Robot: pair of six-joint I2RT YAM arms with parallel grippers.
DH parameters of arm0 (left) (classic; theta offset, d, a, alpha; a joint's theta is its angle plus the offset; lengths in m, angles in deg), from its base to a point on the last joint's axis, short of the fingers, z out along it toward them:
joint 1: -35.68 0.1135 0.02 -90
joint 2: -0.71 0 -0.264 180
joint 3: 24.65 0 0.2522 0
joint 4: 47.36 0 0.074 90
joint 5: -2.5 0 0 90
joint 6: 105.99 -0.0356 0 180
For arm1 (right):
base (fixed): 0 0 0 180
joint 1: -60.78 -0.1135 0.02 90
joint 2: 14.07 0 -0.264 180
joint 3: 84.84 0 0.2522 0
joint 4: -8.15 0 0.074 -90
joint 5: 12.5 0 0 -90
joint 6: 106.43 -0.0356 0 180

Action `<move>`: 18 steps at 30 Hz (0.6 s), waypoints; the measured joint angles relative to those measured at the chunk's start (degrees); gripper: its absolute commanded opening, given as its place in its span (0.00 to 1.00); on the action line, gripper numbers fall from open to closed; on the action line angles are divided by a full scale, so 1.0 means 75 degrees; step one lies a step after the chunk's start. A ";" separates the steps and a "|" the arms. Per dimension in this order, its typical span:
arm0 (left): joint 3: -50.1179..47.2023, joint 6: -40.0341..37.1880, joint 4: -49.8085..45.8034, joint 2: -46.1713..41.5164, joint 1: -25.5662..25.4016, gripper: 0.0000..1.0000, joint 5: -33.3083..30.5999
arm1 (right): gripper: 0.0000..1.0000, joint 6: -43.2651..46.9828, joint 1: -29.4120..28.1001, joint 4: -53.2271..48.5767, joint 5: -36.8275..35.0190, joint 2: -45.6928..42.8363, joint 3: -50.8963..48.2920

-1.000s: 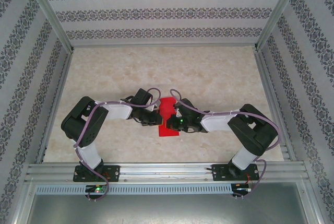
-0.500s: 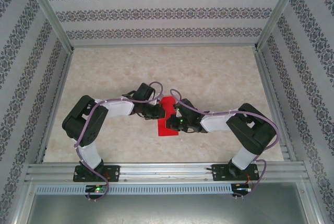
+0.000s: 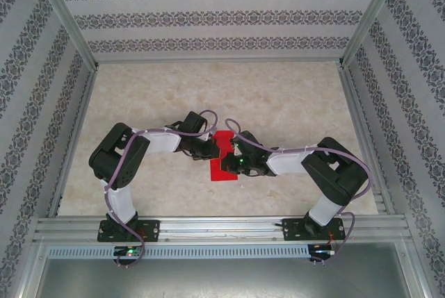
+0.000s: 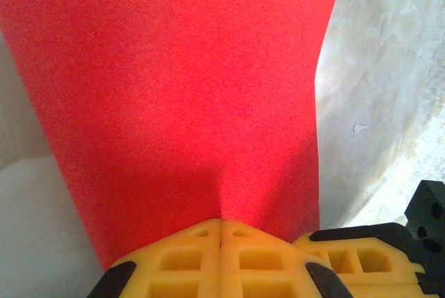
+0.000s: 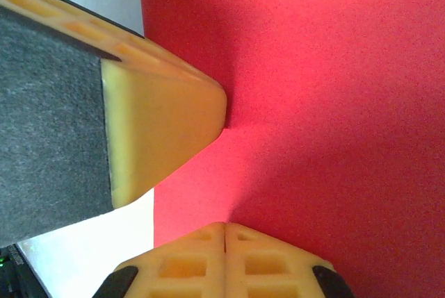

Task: Fold a paper plane with a square sheet of paper (fold left side to right side)
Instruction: First fold the square sheet of paper in half at the center of the table.

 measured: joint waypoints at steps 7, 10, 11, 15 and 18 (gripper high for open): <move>-0.0050 -0.0032 0.0166 0.0029 0.0195 0.01 0.0105 | 0.00 0.0146 0.0000 -0.0239 -0.0017 0.0009 0.0108; -0.0050 -0.0070 0.0207 0.0052 0.0332 0.01 0.0128 | 0.00 0.0178 0.0000 -0.0265 -0.0023 0.0009 0.0119; -0.0050 -0.0085 0.0227 0.0070 0.0370 0.01 0.0172 | 0.00 0.0198 0.0000 -0.0277 -0.0023 0.0009 0.0125; -0.0044 -0.0149 0.0283 0.0154 0.0481 0.01 0.0417 | 0.00 0.0265 0.0000 -0.0277 -0.0023 0.0015 0.0128; 0.0029 -0.0175 0.0280 0.0262 0.0586 0.01 0.0627 | 0.00 0.0289 0.0000 -0.0274 -0.0047 0.0015 0.0128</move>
